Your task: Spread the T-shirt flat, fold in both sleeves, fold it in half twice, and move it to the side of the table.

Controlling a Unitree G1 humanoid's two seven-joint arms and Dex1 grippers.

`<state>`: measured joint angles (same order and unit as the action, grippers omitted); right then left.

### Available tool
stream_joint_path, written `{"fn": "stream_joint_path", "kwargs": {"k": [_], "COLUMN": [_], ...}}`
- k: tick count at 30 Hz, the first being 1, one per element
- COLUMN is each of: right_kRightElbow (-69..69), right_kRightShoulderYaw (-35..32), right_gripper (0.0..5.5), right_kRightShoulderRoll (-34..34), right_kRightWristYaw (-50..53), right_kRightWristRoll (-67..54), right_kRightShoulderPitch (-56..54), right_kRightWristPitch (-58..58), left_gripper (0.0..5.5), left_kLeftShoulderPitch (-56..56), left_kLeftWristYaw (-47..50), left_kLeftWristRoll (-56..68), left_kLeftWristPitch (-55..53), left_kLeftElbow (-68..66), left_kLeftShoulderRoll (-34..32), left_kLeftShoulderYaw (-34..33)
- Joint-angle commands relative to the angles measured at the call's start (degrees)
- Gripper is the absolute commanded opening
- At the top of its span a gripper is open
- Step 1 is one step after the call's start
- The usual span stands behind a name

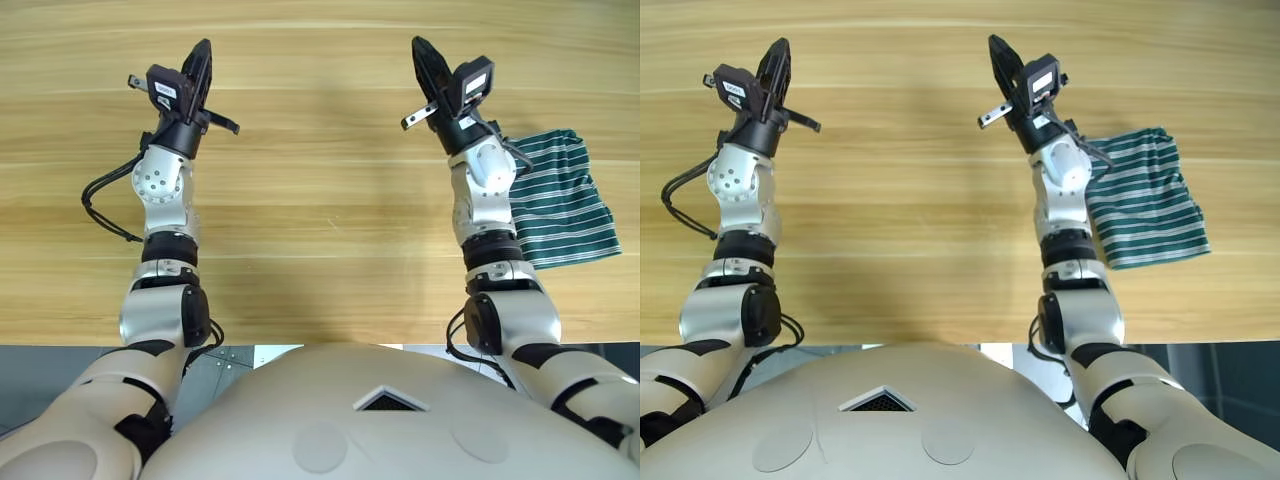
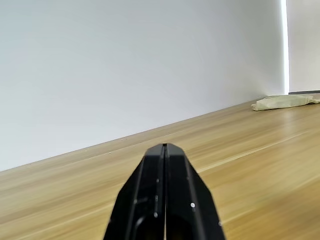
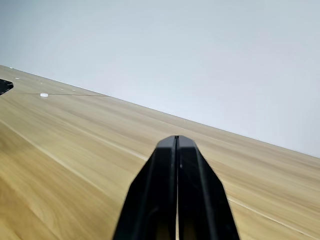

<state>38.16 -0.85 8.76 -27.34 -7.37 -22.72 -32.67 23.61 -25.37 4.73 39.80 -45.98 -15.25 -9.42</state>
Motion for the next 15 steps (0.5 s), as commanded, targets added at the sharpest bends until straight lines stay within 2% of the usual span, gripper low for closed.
{"fn": "stream_joint_path", "kwargs": {"k": [1, 5, 10, 15], "right_kRightElbow": [-0.9, -4.9, -16.4, -17.1], "right_kRightShoulderYaw": [-0.6, 2.2, 5.4, 6.0], "right_gripper": [0.02, 0.02, 0.02, 0.02], "right_kRightShoulderRoll": [1.0, 0.3, 1.6, 1.7], "right_kRightWristYaw": [1.5, -0.1, -3.2, -2.2], "right_kRightWristRoll": [1.1, 1.9, 1.1, 2.5], "right_kRightShoulderPitch": [1.4, 2.5, 7.8, 8.3], "right_kRightWristPitch": [0.2, 0.8, 5.4, 7.5], "left_gripper": [0.0, 0.0, 0.0, 0.0], "left_kLeftShoulderPitch": [-0.3, -3.5, -6.7, -6.3], "left_kLeftWristYaw": [-1.2, -1.3, 4.3, 6.0], "left_kLeftWristRoll": [1.6, 3.9, 4.9, 6.4], "left_kLeftWristPitch": [-2.8, -3.3, -3.1, -4.1], "left_kLeftElbow": [2.0, 3.5, 3.2, 1.4], "left_kLeftShoulderRoll": [-1.4, -2.8, -0.4, 1.4], "left_kLeftShoulderYaw": [-0.1, -1.9, -4.0, -5.1]}}
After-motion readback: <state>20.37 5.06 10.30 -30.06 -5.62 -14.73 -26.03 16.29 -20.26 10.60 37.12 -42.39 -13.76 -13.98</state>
